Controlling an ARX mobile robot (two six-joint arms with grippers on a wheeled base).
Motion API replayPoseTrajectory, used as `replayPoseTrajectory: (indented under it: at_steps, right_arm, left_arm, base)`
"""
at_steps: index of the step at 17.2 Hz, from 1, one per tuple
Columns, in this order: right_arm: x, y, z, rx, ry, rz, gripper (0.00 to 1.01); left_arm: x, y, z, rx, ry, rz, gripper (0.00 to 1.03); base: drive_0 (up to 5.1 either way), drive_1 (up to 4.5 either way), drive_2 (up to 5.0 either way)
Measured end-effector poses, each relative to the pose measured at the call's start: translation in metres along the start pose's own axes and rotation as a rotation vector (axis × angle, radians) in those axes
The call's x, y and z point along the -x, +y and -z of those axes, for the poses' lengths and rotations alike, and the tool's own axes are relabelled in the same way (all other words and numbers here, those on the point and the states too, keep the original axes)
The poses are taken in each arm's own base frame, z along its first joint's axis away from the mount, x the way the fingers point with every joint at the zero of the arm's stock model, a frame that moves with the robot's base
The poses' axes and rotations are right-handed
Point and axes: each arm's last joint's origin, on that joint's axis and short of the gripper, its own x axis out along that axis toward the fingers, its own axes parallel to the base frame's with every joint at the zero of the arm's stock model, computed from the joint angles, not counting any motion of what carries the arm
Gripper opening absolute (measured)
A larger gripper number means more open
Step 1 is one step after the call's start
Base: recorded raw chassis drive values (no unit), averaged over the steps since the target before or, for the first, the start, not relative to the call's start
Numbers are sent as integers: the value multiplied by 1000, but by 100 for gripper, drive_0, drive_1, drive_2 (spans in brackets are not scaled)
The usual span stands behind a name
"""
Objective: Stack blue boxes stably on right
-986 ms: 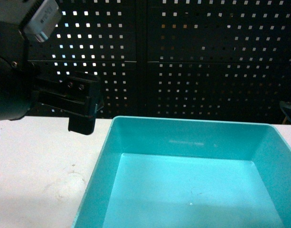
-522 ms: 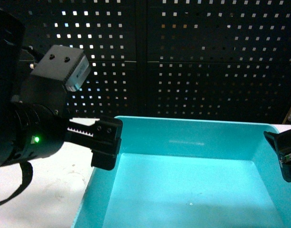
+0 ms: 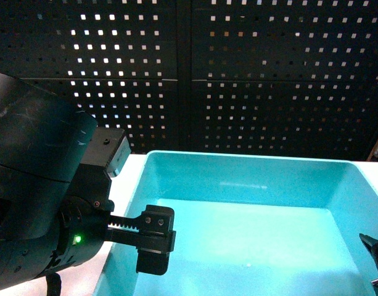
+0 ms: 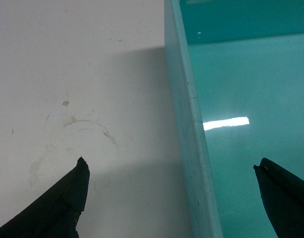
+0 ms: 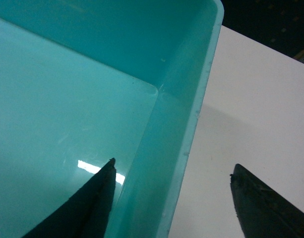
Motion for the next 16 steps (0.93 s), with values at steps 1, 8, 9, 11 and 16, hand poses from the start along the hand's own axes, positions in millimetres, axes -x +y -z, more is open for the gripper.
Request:
replayPoseTrajectory:
  at_steps: [1, 8, 9, 11, 16]
  right_arm:
    - [0, 0, 1, 0, 2, 0, 65]
    - [2, 3, 5, -78, -13, -11, 17]
    - [2, 3, 5, -96, -18, -14, 15]
    - [3, 4, 5, -120, -24, -18, 12]
    - [5, 5, 13, -214, -19, -21, 7]
  left_arm:
    - [-1, 0, 1, 16, 2, -2, 98]
    - [1, -7, 13, 69, 121, 2, 98]
    - [1, -7, 14, 78, 139, 8, 98]
    - [2, -9, 15, 88, 155, 6, 98]
    - [2, -20, 12, 155, 185, -7, 98]
  base:
    - [0, 0, 0]
    - [0, 0, 0]
    - [0, 0, 0]
    - [0, 0, 0]
    - [0, 0, 0]
